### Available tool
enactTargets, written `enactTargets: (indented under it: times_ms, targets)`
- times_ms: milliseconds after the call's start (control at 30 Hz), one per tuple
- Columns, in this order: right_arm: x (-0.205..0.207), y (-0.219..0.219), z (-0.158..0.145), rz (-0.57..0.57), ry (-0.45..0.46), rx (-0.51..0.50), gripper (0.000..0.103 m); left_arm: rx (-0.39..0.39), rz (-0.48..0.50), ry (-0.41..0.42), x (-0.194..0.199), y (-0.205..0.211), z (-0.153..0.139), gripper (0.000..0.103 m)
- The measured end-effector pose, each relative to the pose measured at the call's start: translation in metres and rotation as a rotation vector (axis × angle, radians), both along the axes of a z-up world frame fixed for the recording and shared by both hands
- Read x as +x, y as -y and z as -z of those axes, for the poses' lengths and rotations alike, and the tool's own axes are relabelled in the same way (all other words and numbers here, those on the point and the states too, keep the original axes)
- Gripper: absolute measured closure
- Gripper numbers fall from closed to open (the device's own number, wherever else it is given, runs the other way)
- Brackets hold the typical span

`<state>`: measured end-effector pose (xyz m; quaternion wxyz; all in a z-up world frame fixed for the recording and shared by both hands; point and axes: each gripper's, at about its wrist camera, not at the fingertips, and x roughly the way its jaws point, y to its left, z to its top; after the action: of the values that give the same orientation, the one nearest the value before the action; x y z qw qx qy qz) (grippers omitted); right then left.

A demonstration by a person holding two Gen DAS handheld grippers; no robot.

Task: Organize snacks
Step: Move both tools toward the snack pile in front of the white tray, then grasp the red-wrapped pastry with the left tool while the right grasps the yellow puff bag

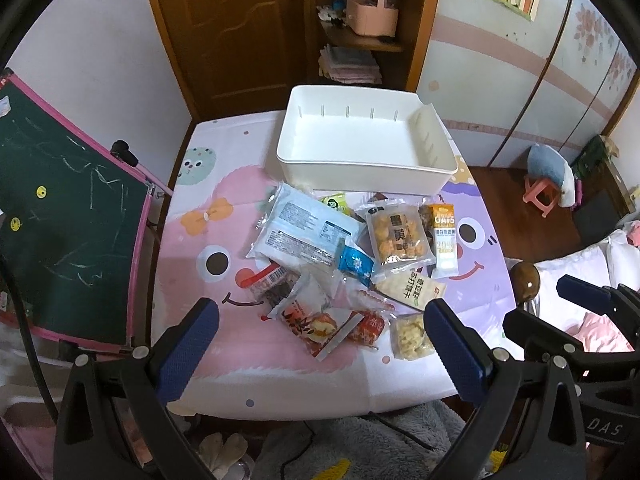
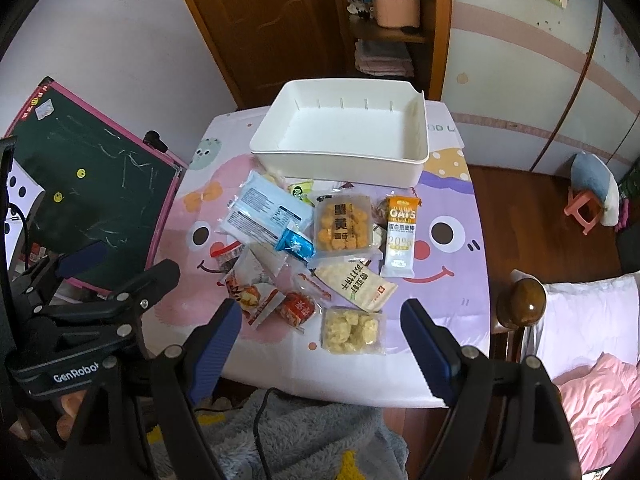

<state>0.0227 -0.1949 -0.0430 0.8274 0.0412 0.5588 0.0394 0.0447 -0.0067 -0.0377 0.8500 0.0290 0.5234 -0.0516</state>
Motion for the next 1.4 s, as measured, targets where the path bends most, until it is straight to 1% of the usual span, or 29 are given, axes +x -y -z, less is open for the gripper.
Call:
enactTargets:
  times_ms: [167, 333, 500, 567, 700, 767, 800, 967, 1133, 1200, 1267, 1367, 1400]
  targets:
    - [0.008, 0.002, 0.010, 0.019, -0.015, -0.023, 0.021, -0.001, 0.021, -0.032, 0.012, 0.002, 0.010, 0.001]
    - [0.020, 0.006, 0.021, 0.041, -0.044, -0.023, 0.022, -0.001, 0.041, -0.057, 0.024, -0.001, 0.021, 0.001]
    - [0.030, 0.009, 0.043, 0.069, -0.075, -0.028, 0.022, 0.007, 0.058, -0.039, 0.033, -0.007, 0.036, 0.001]
    - [0.033, 0.012, 0.057, 0.083, -0.093, -0.023, 0.022, 0.012, 0.058, -0.036, 0.036, -0.012, 0.046, 0.001]
    - [0.033, 0.017, 0.079, 0.110, -0.118, -0.019, 0.022, 0.017, 0.057, -0.076, 0.045, -0.027, 0.070, 0.001]
    - [0.032, 0.022, 0.091, 0.128, -0.129, -0.012, 0.028, 0.023, 0.058, -0.099, 0.049, -0.036, 0.084, 0.001]
    - [0.030, 0.024, 0.099, 0.131, -0.134, -0.009, 0.029, 0.023, 0.060, -0.116, 0.050, -0.041, 0.092, 0.001]
    - [0.026, 0.031, 0.136, 0.166, -0.202, -0.012, 0.031, -0.040, 0.061, -0.182, 0.052, -0.066, 0.129, 0.002]
    - [0.020, 0.028, 0.173, 0.156, -0.264, -0.022, 0.031, -0.133, 0.038, -0.265, 0.052, -0.081, 0.162, 0.002]
    - [0.017, 0.025, 0.183, 0.140, -0.268, -0.021, 0.031, -0.183, 0.015, -0.319, 0.051, -0.082, 0.174, 0.002]
    - [0.014, 0.023, 0.185, 0.116, -0.253, -0.015, 0.031, -0.231, -0.012, -0.370, 0.050, -0.082, 0.187, 0.002]
    - [0.012, 0.023, 0.193, 0.093, -0.247, -0.035, 0.031, -0.287, -0.053, -0.440, 0.053, -0.076, 0.206, 0.002]
    - [0.011, 0.024, 0.195, 0.090, -0.248, -0.039, 0.031, -0.294, -0.068, -0.452, 0.054, -0.074, 0.210, 0.002]
